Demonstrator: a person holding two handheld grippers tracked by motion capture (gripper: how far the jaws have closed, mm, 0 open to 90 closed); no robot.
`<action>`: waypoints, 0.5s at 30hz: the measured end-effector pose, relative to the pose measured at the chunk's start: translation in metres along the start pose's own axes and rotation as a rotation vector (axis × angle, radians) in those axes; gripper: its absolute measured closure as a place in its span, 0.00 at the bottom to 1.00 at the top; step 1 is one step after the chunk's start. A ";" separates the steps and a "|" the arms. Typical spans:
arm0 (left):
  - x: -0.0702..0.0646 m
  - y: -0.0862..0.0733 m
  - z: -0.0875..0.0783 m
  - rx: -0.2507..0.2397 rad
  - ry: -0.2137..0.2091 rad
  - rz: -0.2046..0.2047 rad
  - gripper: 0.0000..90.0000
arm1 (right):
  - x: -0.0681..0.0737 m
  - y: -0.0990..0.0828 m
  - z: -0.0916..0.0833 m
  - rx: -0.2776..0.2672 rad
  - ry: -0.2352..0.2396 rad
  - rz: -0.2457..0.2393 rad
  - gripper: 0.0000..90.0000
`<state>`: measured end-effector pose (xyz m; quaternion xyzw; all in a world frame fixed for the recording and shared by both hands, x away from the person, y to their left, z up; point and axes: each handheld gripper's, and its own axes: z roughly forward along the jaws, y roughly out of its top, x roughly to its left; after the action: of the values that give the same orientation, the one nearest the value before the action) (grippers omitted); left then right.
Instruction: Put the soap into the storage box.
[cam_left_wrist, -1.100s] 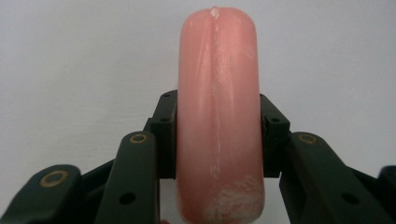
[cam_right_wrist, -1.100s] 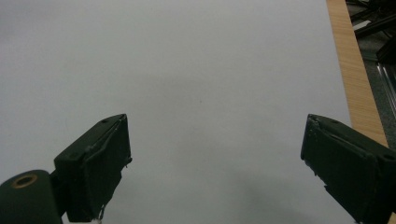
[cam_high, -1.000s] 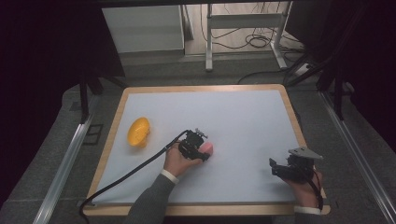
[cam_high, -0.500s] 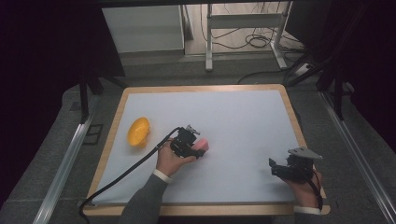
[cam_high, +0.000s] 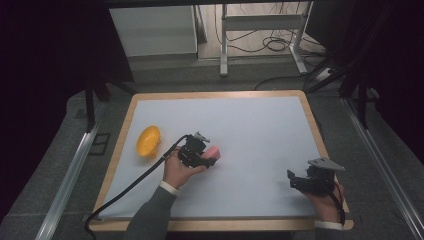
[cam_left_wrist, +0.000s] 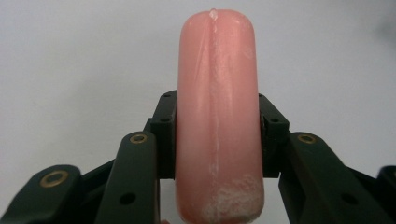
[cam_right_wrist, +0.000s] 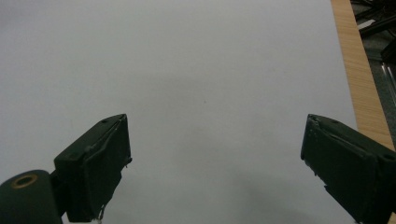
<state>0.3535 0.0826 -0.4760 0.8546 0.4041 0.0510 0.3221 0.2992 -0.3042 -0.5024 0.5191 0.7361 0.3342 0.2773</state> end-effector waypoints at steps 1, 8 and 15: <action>0.000 0.000 -0.001 -0.001 0.002 -0.002 0.67 | 0.000 0.000 0.000 -0.001 0.001 -0.001 0.09; 0.003 0.000 -0.008 -0.011 0.005 0.002 0.67 | -0.001 0.000 0.000 -0.002 0.003 0.002 0.09; 0.010 -0.004 -0.013 -0.023 0.008 -0.015 0.67 | -0.002 0.000 0.000 -0.001 0.003 0.005 0.09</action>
<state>0.3531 0.0983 -0.4702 0.8476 0.4111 0.0565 0.3307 0.2994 -0.3061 -0.5021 0.5204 0.7350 0.3362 0.2755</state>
